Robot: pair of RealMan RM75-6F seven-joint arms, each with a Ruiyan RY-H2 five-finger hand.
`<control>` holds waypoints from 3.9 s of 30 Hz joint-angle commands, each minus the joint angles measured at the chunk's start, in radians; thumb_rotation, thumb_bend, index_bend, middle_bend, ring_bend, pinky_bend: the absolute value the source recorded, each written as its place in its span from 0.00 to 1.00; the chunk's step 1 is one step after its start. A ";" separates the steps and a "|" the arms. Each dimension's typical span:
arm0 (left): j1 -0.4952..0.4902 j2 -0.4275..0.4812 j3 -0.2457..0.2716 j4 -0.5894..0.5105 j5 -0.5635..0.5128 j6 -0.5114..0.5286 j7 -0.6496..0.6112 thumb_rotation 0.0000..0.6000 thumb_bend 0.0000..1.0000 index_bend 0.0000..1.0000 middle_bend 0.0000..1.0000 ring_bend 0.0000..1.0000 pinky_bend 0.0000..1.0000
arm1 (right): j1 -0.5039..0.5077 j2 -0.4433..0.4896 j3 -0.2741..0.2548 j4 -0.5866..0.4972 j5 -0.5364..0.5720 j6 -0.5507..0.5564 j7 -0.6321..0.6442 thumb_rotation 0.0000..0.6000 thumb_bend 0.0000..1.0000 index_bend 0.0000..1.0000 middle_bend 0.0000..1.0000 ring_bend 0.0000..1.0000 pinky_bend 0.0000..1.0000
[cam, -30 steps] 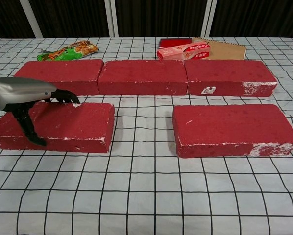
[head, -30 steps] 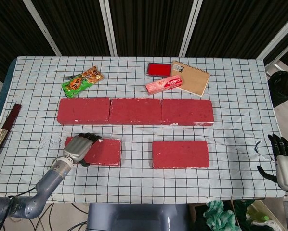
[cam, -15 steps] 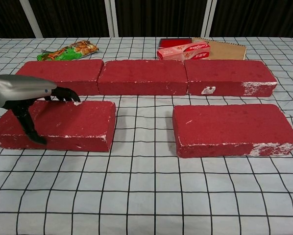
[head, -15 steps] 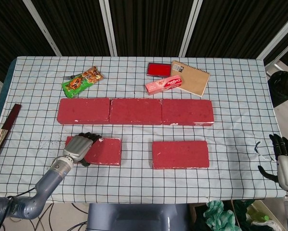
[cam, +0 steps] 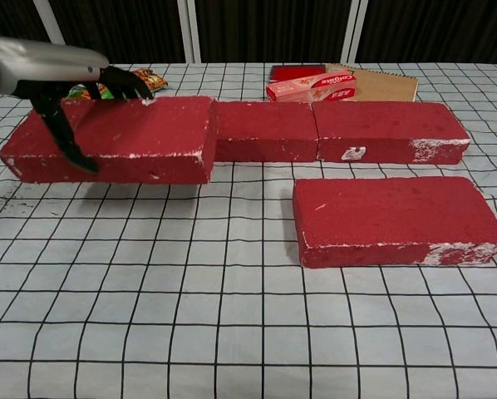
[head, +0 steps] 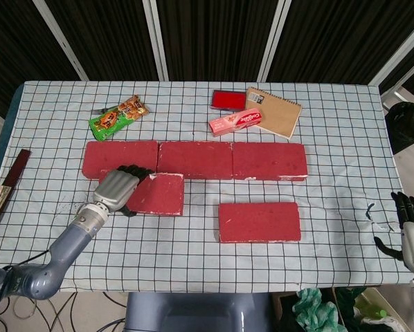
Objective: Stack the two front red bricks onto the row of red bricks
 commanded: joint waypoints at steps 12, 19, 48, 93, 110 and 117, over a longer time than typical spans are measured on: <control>-0.221 -0.072 -0.053 0.324 -0.285 -0.237 0.014 1.00 0.15 0.23 0.25 0.12 0.21 | 0.005 -0.007 0.022 0.036 0.064 -0.029 0.001 1.00 0.16 0.04 0.04 0.01 0.14; -0.282 -0.129 -0.031 0.471 -0.346 -0.315 0.009 1.00 0.15 0.23 0.24 0.12 0.21 | 0.007 -0.013 0.030 0.047 0.092 -0.040 -0.014 1.00 0.16 0.04 0.04 0.01 0.14; -0.348 -0.186 0.028 0.649 -0.279 -0.400 -0.145 1.00 0.15 0.23 0.23 0.11 0.19 | 0.012 -0.025 0.043 0.059 0.124 -0.048 -0.037 1.00 0.16 0.04 0.04 0.01 0.14; -0.393 -0.233 0.106 0.692 -0.286 -0.391 -0.186 1.00 0.01 0.13 0.15 0.05 0.12 | 0.008 -0.028 0.051 0.058 0.135 -0.042 -0.039 1.00 0.16 0.04 0.04 0.01 0.14; -0.415 -0.235 0.132 0.684 -0.334 -0.374 -0.169 1.00 0.00 0.12 0.14 0.05 0.12 | 0.008 -0.030 0.052 0.055 0.141 -0.045 -0.046 1.00 0.16 0.04 0.04 0.01 0.14; -0.421 -0.248 0.138 0.696 -0.349 -0.375 -0.164 1.00 0.00 0.11 0.14 0.05 0.12 | 0.009 -0.032 0.053 0.058 0.143 -0.046 -0.048 1.00 0.16 0.04 0.04 0.01 0.14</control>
